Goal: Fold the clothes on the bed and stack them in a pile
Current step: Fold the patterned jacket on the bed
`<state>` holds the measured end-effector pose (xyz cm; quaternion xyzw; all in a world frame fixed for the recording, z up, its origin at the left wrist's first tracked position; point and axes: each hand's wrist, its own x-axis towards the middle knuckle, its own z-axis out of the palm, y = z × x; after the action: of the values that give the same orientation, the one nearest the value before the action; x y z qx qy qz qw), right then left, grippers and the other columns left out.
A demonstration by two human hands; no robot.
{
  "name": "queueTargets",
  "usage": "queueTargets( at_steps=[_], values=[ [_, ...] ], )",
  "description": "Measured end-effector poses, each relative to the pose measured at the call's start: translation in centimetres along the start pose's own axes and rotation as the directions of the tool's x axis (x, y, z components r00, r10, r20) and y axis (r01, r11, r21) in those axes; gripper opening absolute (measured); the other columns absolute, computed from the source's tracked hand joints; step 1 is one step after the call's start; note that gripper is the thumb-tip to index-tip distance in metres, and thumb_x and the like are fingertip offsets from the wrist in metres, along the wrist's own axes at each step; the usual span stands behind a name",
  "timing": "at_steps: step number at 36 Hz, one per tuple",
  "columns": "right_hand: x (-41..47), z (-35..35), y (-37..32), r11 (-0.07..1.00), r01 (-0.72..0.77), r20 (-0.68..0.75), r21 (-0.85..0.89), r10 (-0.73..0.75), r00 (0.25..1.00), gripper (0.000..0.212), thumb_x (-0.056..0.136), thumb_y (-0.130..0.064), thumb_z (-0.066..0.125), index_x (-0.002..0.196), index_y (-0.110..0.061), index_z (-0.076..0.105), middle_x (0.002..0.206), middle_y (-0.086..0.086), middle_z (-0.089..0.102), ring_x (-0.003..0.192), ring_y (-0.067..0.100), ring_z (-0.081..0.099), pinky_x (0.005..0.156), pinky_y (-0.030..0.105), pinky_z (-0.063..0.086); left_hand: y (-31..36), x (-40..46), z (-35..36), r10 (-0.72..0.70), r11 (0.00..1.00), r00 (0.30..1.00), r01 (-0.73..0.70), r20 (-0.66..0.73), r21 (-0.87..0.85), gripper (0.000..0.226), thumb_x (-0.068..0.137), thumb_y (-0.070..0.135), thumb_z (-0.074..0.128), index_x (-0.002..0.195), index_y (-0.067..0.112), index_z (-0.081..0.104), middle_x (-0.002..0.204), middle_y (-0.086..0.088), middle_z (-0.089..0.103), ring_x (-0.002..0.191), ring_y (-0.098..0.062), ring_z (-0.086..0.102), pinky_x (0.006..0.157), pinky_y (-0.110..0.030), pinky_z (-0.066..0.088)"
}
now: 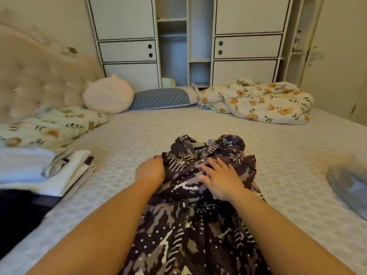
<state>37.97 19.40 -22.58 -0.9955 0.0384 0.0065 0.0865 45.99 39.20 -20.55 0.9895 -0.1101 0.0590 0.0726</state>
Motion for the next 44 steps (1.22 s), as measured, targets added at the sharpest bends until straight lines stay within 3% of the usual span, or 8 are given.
queueTargets(
  at_steps=[4,13,18,23,31,36,39,44],
  values=[
    [1.7,2.1,-1.7,0.996,-0.013,0.01,-0.087,0.014,1.0,0.062,0.095,-0.062,0.013,0.151,-0.035,0.009,0.16,-0.005,-0.007,0.146,0.021,-0.014,0.115,0.048,-0.009,-2.6,0.6,1.9,-0.031,0.997,0.999,0.03,0.007,0.067,0.032,0.098,0.015,0.037,0.127,0.01,0.049,0.11,-0.011,0.061,0.095,-0.028,0.06,0.068,-0.033,0.042],
    [1.5,5.5,-2.1,0.987,-0.075,0.13,-0.139,0.094,0.987,0.066,0.093,-0.066,0.01,0.151,-0.037,0.0,0.16,-0.004,-0.008,0.147,0.022,-0.01,0.115,0.05,-0.008,-6.5,1.6,5.9,-0.272,0.873,0.962,0.262,0.035,-0.411,0.03,0.091,0.043,0.057,0.093,0.013,0.063,0.092,-0.008,0.066,0.074,-0.021,0.055,0.063,-0.029,0.042],
    [1.6,3.8,-2.3,0.881,-0.013,-0.089,-0.473,-0.033,0.996,0.079,0.083,-0.078,0.014,0.151,-0.038,0.005,0.16,0.001,-0.009,0.144,0.029,-0.02,0.103,0.06,-0.025,-6.8,1.9,5.8,-0.322,0.785,0.944,0.31,0.074,-0.536,0.027,0.091,0.039,0.058,0.076,0.017,0.058,0.069,0.0,0.054,0.063,-0.016,0.049,0.058,-0.028,0.038],
    [0.8,4.3,-0.3,0.97,-0.189,0.156,-0.151,0.212,0.965,0.093,0.072,-0.09,0.012,0.15,-0.041,-0.003,0.159,0.0,-0.015,0.145,0.025,-0.018,0.11,0.061,-0.012,-6.7,1.7,5.5,-0.275,0.798,0.95,0.312,0.149,-0.515,0.026,0.097,0.03,0.049,0.105,0.011,0.064,0.096,-0.01,0.062,0.077,-0.022,0.051,0.068,-0.03,0.04],
    [0.7,1.8,0.3,0.991,-0.09,0.229,-0.096,0.11,0.967,0.074,0.089,-0.067,0.036,0.152,-0.035,0.013,0.16,-0.002,0.008,0.146,0.022,0.008,0.115,0.053,0.003,-2.0,1.1,0.4,-0.278,0.734,0.959,0.173,-0.058,-0.656,0.026,0.094,0.025,0.046,0.111,0.016,0.063,0.106,-0.01,0.066,0.081,-0.023,0.052,0.072,-0.031,0.042],
    [-0.6,0.5,1.7,0.964,-0.048,-0.067,0.262,0.068,0.995,0.053,0.094,-0.045,0.05,0.143,-0.031,0.037,0.15,-0.004,0.036,0.137,0.018,0.033,0.109,0.034,0.029,6.0,0.7,-2.2,-0.003,0.792,0.998,-0.034,-0.06,-0.609,0.029,0.09,0.029,0.05,0.116,0.026,0.065,0.115,0.001,0.063,0.101,-0.019,0.058,0.077,-0.026,0.04],
    [-1.1,0.4,2.9,0.898,-0.044,-0.224,0.438,0.156,0.962,0.04,0.099,-0.033,0.045,0.139,-0.029,0.043,0.145,-0.005,0.041,0.131,0.017,0.04,0.098,0.028,0.034,9.9,-0.2,-1.3,0.3,0.805,0.951,-0.209,0.076,-0.555,0.02,0.095,0.029,0.048,0.092,0.024,0.067,0.105,-0.002,0.065,0.096,-0.017,0.058,0.082,-0.027,0.043],
    [-1.1,0.2,4.3,0.915,-0.044,-0.386,0.401,0.212,0.898,0.041,0.101,-0.03,0.037,0.141,-0.022,0.04,0.144,-0.002,0.041,0.13,0.016,0.04,0.101,0.029,0.034,10.9,-1.0,3.2,0.4,0.787,0.914,-0.379,-0.065,-0.486,0.036,0.101,0.019,0.036,0.128,0.019,0.059,0.135,-0.004,0.054,0.122,-0.022,0.049,0.103,-0.031,0.036]
  ],
)
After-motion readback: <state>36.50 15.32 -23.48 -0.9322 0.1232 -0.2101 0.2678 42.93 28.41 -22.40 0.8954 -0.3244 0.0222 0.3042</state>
